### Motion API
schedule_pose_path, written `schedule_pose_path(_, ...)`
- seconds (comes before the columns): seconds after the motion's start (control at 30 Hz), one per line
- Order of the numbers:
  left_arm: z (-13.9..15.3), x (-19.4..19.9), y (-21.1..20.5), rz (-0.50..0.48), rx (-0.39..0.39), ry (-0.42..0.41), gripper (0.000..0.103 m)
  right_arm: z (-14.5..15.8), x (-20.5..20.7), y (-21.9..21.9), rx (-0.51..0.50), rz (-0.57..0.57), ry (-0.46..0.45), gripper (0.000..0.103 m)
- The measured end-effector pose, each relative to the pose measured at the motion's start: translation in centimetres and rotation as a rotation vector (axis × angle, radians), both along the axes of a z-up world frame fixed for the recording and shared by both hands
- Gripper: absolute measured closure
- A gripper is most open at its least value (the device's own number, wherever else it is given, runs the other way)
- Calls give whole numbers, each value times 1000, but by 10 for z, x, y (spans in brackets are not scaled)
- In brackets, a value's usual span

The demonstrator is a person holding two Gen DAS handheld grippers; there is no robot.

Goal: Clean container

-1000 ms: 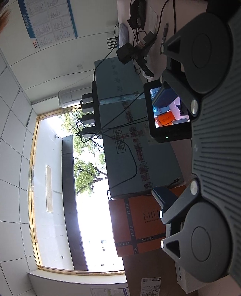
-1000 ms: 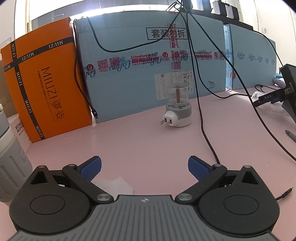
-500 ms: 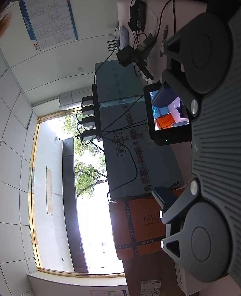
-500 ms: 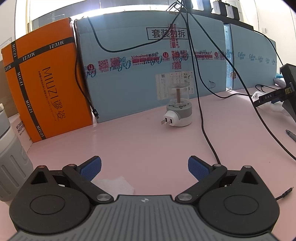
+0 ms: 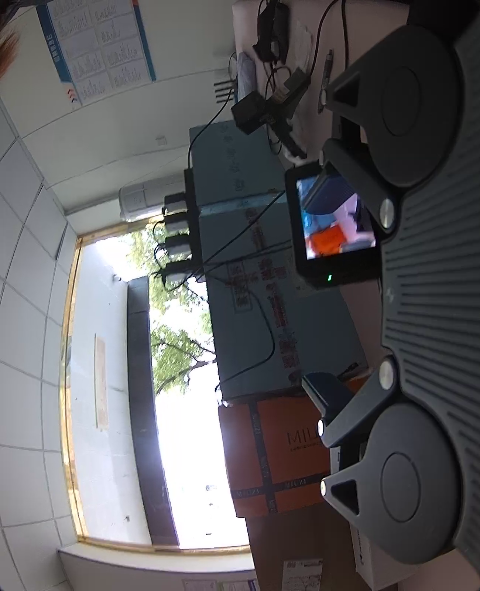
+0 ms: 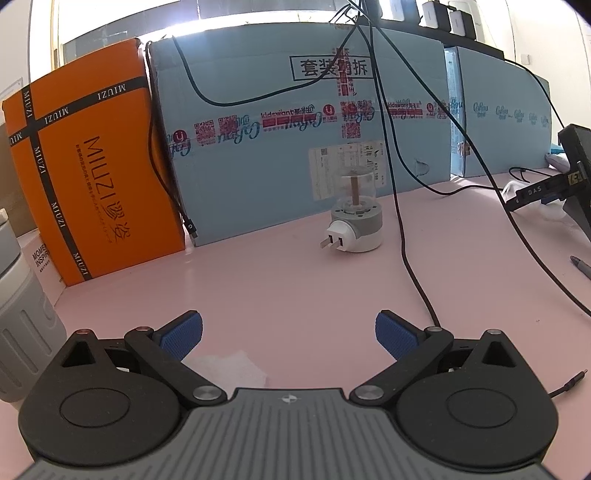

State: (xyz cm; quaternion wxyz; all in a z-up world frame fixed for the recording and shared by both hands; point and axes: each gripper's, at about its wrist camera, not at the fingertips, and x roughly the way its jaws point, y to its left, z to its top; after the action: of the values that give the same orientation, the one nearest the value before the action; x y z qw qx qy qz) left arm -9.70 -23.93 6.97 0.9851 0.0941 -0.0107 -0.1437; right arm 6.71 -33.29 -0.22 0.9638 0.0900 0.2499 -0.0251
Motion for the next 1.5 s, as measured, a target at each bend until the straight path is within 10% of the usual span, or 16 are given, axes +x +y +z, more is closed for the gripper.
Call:
schedule_pose_path(0.67,-4,59,157,581,-215,-84,10,12,-10,0,43,58,-206,0)
schedule_pose_path(1.07,-51,98,210,751,-208,-93,0,15,-15,7,-61,119,-465,0)
schedule_pose_path(1.5,-50,100,206,715,-197,-88,0,12,-11,11,-83,109,-442,0)
